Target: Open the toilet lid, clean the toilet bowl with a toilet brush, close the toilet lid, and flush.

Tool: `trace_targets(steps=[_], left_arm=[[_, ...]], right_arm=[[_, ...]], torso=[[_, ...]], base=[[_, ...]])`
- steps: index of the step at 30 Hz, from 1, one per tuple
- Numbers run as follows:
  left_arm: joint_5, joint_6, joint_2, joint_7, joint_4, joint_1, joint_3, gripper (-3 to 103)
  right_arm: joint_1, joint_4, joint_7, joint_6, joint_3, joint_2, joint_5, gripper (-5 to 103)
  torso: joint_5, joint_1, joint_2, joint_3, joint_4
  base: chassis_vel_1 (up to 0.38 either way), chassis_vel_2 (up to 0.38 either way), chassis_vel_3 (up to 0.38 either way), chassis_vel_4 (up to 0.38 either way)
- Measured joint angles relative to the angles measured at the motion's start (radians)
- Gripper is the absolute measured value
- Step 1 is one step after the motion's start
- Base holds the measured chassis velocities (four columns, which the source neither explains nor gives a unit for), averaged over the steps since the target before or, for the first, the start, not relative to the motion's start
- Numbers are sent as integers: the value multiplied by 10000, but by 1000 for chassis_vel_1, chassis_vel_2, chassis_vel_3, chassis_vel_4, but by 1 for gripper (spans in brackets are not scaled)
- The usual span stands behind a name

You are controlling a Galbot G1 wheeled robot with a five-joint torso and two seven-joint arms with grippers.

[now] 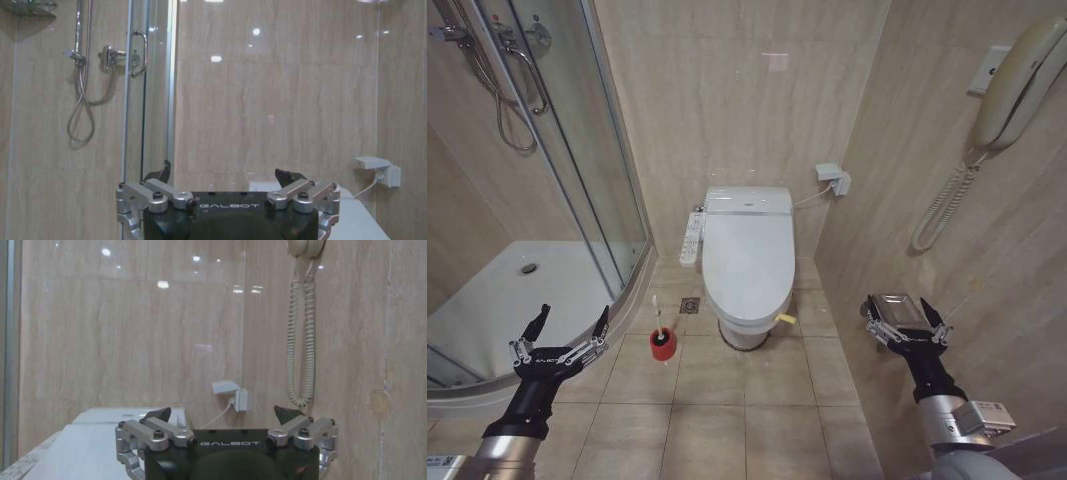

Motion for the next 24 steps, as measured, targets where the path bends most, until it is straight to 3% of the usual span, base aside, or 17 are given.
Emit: trace_targets(steps=[24], left_arm=[[0,0,0,0,0,0,0,100]], right_arm=[[0,0,0,0,0,0,0,100]], torso=[[0,1,0,0,-1]], base=[[0,0,0,0]])
